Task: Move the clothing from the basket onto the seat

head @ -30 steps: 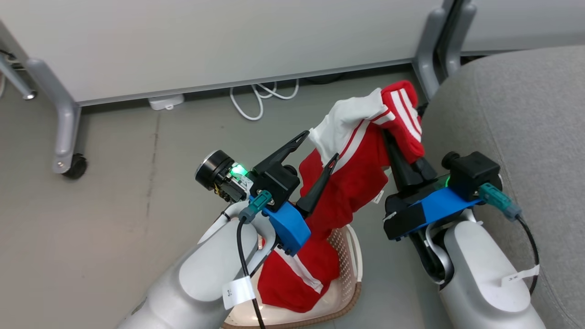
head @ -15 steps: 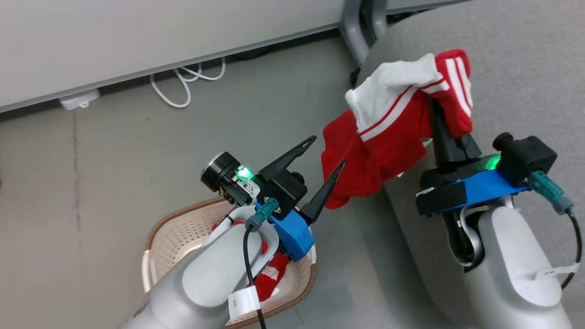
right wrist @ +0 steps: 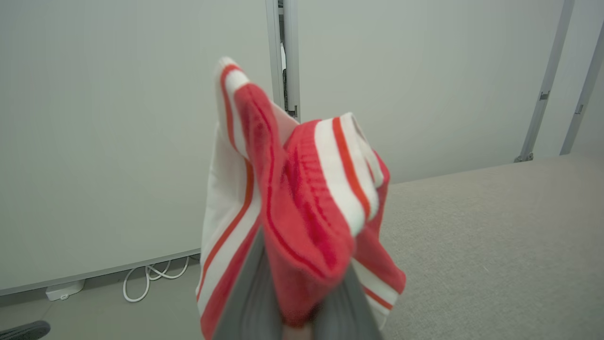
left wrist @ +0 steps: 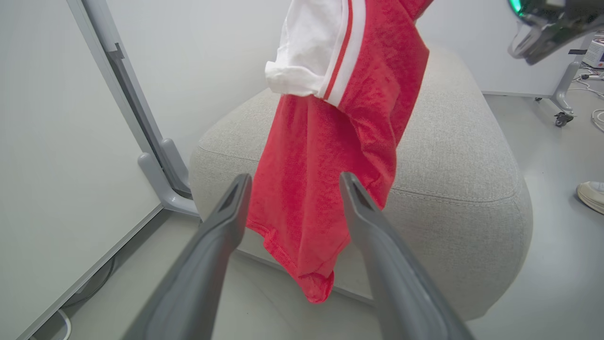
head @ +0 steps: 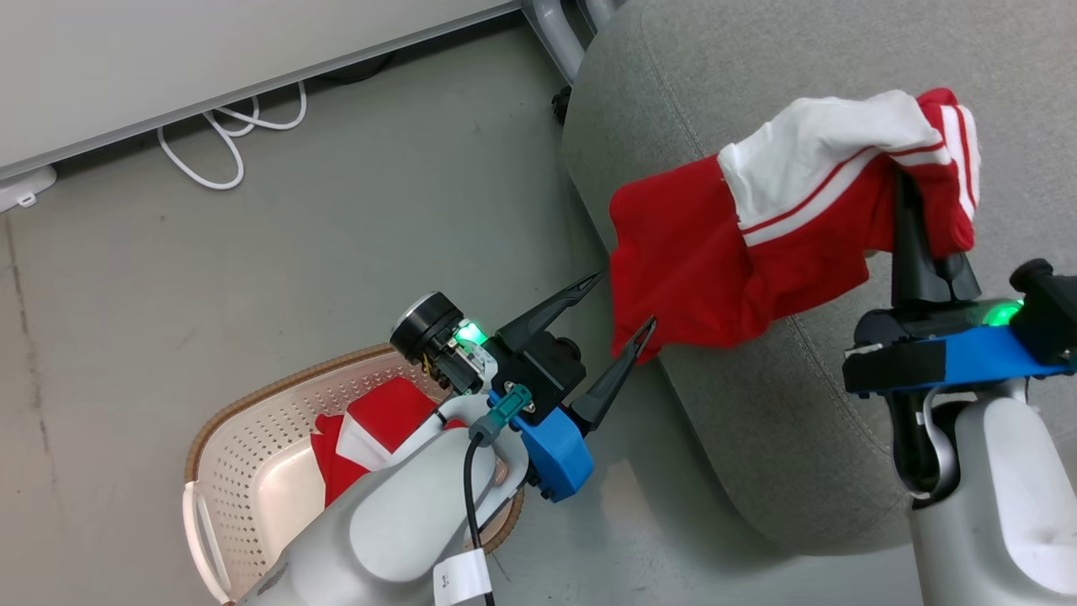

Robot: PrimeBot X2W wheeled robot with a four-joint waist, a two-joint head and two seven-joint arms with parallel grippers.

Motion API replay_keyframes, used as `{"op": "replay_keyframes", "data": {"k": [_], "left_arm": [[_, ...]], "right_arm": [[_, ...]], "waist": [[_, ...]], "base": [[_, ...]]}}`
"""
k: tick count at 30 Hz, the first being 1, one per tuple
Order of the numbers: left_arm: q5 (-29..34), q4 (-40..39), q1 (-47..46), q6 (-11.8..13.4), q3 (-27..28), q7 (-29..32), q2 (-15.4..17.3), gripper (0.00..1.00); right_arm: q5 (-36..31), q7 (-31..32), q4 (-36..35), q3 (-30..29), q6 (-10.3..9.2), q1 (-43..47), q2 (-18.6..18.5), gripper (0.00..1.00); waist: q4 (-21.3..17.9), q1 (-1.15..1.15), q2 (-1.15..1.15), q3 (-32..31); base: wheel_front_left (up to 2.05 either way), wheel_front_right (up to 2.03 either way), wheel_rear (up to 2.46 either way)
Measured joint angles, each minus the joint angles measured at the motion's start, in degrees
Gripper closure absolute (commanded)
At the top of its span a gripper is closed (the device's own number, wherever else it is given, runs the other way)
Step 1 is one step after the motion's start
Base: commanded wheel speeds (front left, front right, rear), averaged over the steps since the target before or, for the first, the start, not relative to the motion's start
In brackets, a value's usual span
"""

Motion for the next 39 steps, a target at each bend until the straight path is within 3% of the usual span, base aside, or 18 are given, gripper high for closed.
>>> {"op": "replay_keyframes", "data": {"k": [18, 25, 33, 39], "left_arm": [[0.9, -1.3, 1.2, -0.5, 0.4, 0.0, -0.6, 0.0], [1.6, -2.1, 0.2, -0.5, 1.5, 0.0, 0.6, 0.0], [3.1, -3.4, -2.9, -0.5, 2.2, 0.0, 1.6, 0.0], [4.8, -4.5, -6.6, -0.5, 2.3, 0.0, 2.6, 0.0]], "right_arm": [[-0.9, 0.0, -1.7, -2.4, 0.0, 3.3, -0.1, 1.0], [-1.8, 0.0, -3.1, -2.4, 0.0, -2.1, -0.5, 1.0], [-1.9, 0.0, -3.8, -8.1, 0.01, -15.4, -6.3, 1.0], [-2.7, 0.0, -4.1, -15.5, 0.01, -26.4, -13.9, 1.0]], "waist": [[-0.7, -0.01, 0.0, 0.2], [-0.8, -0.01, 0.0, 2.4], [0.2, 0.0, 0.0, 7.5], [1.3, 0.0, 0.0, 13.0]], "base": [[0.0, 0.0, 0.0], [0.0, 0.0, 0.0], [0.0, 0.0, 0.0], [0.0, 0.0, 0.0]]}}
